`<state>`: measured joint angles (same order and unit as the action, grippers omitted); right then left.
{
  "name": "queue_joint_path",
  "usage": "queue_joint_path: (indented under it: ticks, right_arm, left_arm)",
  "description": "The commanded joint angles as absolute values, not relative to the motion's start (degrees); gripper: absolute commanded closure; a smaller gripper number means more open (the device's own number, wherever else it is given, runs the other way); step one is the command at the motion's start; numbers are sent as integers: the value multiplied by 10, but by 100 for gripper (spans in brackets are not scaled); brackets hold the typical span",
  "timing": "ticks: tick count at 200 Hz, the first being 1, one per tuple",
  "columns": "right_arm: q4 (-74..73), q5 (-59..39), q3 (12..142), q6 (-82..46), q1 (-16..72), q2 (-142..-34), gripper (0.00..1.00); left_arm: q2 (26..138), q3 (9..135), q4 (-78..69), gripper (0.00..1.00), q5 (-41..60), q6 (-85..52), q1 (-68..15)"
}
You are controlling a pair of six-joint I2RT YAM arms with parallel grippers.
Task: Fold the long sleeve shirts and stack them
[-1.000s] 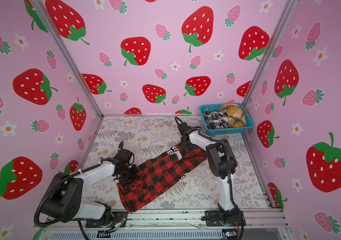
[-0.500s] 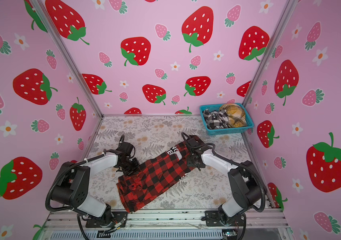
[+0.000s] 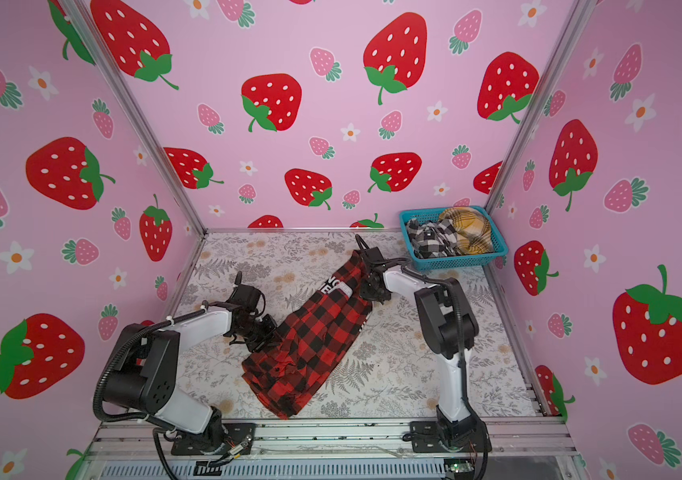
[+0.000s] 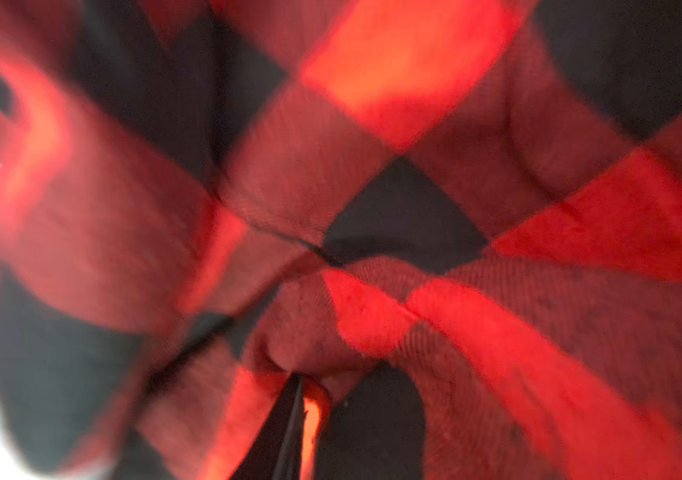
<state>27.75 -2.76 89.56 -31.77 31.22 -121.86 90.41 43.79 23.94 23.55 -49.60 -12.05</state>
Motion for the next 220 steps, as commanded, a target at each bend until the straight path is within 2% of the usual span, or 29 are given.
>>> queue_joint_path:
  ticks: [1, 17, 27, 28, 45, 62, 80, 110, 130, 148, 165, 204, 220]
  right_arm:
    - [336, -96, 1087, -256, 314, -1326, 61]
    - [407, -93, 1232, -241, 315, -1394, 51]
    - [432, -72, 1271, -238, 316, -1398, 49]
    - [433, -66, 1273, -238, 316, -1395, 46]
    - [418, -12, 1220, -235, 321, -1327, 39]
    - [392, 21, 1119, -241, 325, -1237, 33]
    - [369, 16, 1012, -255, 335, -1156, 32]
    - [330, -11, 839, -300, 367, -1056, 38]
    - [303, -39, 752, -329, 402, -1018, 44]
    - [309, -34, 699, -355, 436, -995, 46]
    - [303, -50, 633, -381, 447, -961, 45]
    - [276, -113, 503, -414, 447, -871, 35]
    - [272, -140, 472, -423, 448, -852, 34]
  left_arm:
    - [927, 391, 238, 86, 202, -520, -148]
    - [913, 380, 230, 86, 203, -543, -199]
    - [903, 373, 220, 85, 207, -561, -232]
    - [902, 373, 219, 85, 207, -562, -235]
    - [880, 369, 206, 82, 217, -584, -264]
    - [859, 395, 238, 77, 203, -573, -255]
    - [851, 459, 295, 75, 172, -535, -226]
    - [875, 564, 337, 75, 170, -500, -198]
    - [883, 586, 340, 75, 177, -499, -200]
    - [874, 566, 334, 79, 196, -503, -202]
    - [843, 519, 343, 78, 212, -504, -204]
    - [707, 374, 366, 57, 239, -531, -204]
    - [661, 327, 360, 53, 262, -562, -205]
